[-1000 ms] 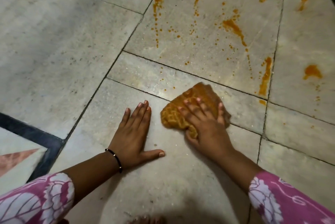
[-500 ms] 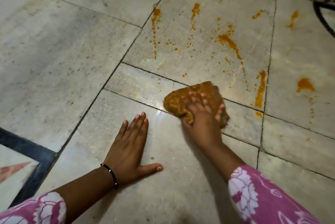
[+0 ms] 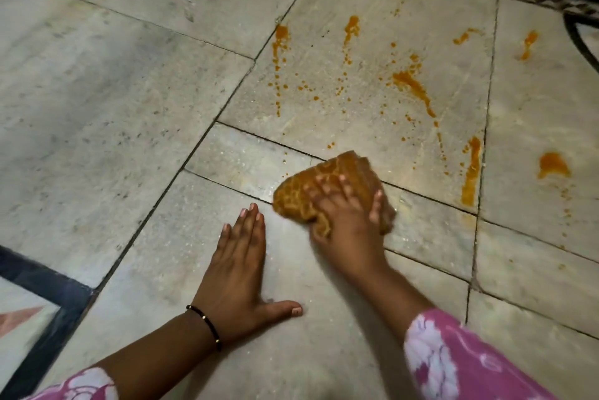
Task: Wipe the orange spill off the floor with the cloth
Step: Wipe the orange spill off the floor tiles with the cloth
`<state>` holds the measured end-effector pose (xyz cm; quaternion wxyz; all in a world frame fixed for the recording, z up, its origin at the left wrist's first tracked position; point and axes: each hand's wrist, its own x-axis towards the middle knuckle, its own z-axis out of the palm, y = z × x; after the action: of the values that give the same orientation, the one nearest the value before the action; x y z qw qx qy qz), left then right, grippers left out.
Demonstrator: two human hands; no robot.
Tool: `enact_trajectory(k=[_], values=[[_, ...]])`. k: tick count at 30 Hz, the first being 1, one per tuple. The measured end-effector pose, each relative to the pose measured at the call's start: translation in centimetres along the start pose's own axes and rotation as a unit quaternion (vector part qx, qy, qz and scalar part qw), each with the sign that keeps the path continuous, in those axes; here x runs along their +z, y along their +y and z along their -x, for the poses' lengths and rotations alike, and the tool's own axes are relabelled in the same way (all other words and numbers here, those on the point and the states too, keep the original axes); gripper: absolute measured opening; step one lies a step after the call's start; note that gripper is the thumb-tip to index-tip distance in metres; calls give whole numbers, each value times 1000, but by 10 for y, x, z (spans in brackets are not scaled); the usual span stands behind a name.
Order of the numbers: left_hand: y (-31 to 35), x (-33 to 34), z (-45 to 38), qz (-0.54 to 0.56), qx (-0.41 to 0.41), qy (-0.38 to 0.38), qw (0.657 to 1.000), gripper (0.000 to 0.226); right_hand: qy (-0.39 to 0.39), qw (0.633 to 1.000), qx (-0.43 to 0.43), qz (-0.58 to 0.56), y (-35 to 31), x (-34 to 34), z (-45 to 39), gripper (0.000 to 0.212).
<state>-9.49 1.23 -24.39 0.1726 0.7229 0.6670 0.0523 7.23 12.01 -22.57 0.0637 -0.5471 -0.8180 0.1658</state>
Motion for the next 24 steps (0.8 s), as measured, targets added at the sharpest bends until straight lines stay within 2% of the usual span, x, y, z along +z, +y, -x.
enact_trajectory(k=[2, 4, 6, 7, 9, 12, 14, 16, 18, 20, 24], values=[[-4, -4, -2, -7, 2, -4, 1000, 130, 15, 997, 68, -22, 32, -11, -7, 58], [-6, -8, -7, -5, 8, -7, 1000, 128, 65, 990, 119, -31, 54, -21, 21, 62], [-7, -11, -13, 0, 16, -3, 1000, 125, 73, 985, 154, -17, 53, -15, 66, 62], [-7, -11, -15, -2, 18, -3, 1000, 125, 60, 986, 157, -5, 42, -8, 85, 61], [-4, -9, -18, -15, 17, -3, 1000, 127, 32, 994, 102, 9, 13, 3, 97, 61], [-2, -6, -17, -18, 4, 7, 1000, 130, 12, 999, -9, 38, -20, 11, 53, 58], [-3, -5, -16, -19, -12, 12, 1000, 133, -12, 998, -49, 42, -26, 4, 5, 57], [-4, -4, -16, -30, -15, 9, 999, 133, -47, 998, -22, 48, -13, -6, -33, 58], [-4, -4, -15, -33, -14, 1, 999, 132, -24, 998, 35, 50, 10, -14, -39, 61], [-4, -5, -16, -31, -14, -6, 999, 131, 13, 995, 72, 67, 31, -21, -12, 66], [-3, -4, -16, -32, -11, -9, 999, 128, 1, 992, 62, 114, 17, -12, 64, 61]])
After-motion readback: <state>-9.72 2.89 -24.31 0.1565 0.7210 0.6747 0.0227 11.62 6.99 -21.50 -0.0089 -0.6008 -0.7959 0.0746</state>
